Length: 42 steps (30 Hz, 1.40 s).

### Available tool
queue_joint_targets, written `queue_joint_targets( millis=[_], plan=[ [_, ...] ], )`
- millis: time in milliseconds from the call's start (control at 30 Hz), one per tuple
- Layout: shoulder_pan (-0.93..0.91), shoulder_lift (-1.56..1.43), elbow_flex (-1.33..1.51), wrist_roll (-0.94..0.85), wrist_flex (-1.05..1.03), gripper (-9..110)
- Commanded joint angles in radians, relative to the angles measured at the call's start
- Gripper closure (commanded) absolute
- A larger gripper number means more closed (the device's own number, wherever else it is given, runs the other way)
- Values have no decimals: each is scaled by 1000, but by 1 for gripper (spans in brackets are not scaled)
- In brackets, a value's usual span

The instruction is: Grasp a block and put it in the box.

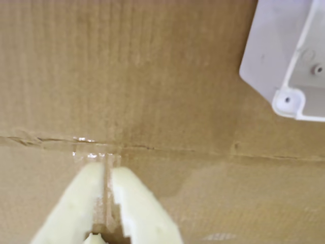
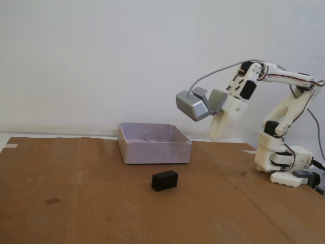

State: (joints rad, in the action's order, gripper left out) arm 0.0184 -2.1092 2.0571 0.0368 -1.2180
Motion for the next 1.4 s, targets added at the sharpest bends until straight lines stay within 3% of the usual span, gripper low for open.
queue_joint_targets(
  millis=[0,833,1367],
  plan=[
    [-6,12,-149,9,17,101],
    [11,224,-373,14,18,101],
    [86,345,-376,60,327,101]
  ],
)
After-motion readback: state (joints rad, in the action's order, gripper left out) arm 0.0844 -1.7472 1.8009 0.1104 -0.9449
